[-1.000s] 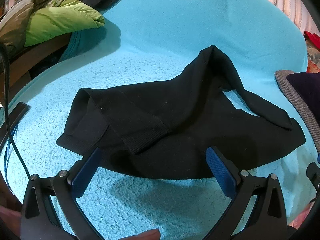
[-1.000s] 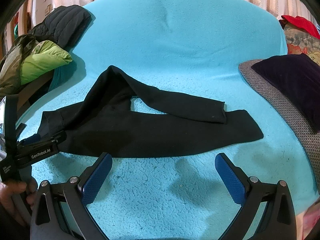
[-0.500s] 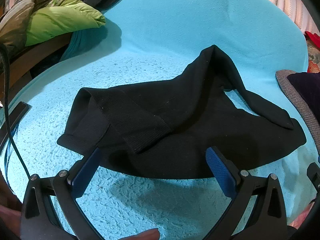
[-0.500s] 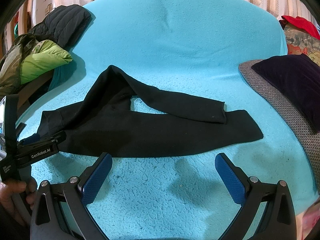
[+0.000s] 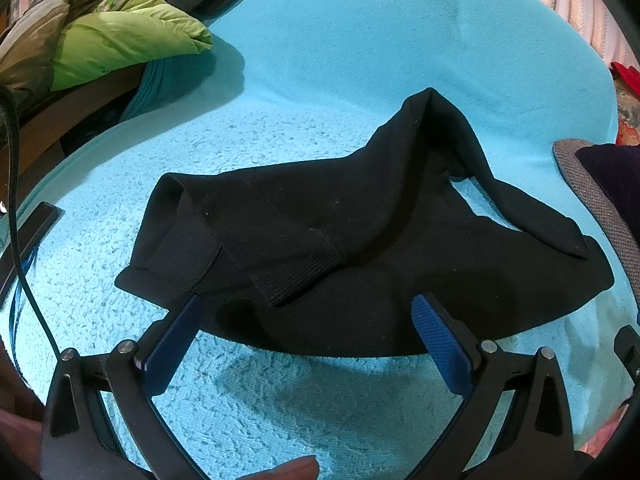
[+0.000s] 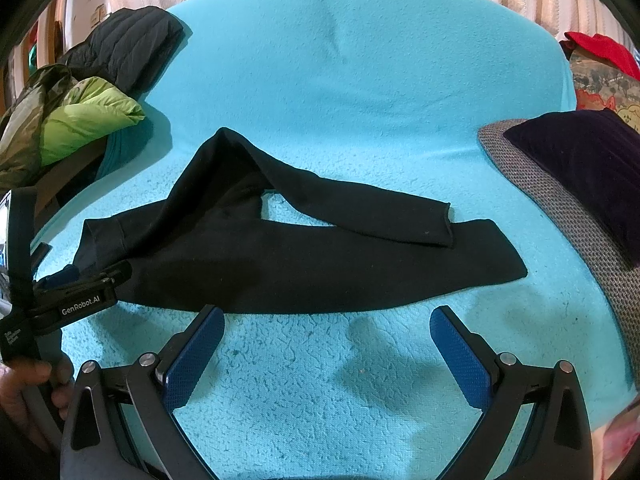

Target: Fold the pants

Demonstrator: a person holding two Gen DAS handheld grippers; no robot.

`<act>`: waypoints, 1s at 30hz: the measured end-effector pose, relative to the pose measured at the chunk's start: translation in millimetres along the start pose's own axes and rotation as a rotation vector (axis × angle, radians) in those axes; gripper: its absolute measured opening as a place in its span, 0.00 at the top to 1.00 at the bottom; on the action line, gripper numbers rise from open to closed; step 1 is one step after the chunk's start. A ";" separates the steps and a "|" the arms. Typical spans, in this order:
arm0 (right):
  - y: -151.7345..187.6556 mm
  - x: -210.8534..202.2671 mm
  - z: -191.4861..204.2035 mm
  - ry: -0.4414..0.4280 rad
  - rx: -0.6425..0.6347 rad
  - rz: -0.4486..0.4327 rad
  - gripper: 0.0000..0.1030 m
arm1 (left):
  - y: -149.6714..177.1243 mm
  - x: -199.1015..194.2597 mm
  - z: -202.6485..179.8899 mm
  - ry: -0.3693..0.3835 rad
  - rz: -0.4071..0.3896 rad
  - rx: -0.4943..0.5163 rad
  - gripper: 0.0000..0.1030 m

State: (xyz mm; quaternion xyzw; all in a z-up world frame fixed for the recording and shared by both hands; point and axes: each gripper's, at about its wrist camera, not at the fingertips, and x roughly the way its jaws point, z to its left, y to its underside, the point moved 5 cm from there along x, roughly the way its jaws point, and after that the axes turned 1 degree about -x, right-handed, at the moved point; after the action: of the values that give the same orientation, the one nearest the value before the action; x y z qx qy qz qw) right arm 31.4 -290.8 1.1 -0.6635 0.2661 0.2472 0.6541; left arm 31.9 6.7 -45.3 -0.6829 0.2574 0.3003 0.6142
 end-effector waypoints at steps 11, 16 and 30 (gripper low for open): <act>-0.4 -0.1 0.8 0.002 -0.004 0.000 0.00 | -0.2 0.3 -0.3 -0.007 0.003 0.004 0.00; -0.6 0.0 0.7 0.003 -0.005 -0.001 0.00 | -0.4 0.4 -0.1 -0.007 0.003 0.003 0.00; -0.8 -0.2 0.3 0.003 -0.006 -0.001 0.00 | -0.1 0.2 -0.2 -0.008 0.004 0.005 0.00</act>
State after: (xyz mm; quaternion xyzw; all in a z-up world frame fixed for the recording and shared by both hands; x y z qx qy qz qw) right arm 31.8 -290.4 1.8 -0.6659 0.2660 0.2465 0.6520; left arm 32.1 6.5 -45.4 -0.6796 0.2572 0.3037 0.6162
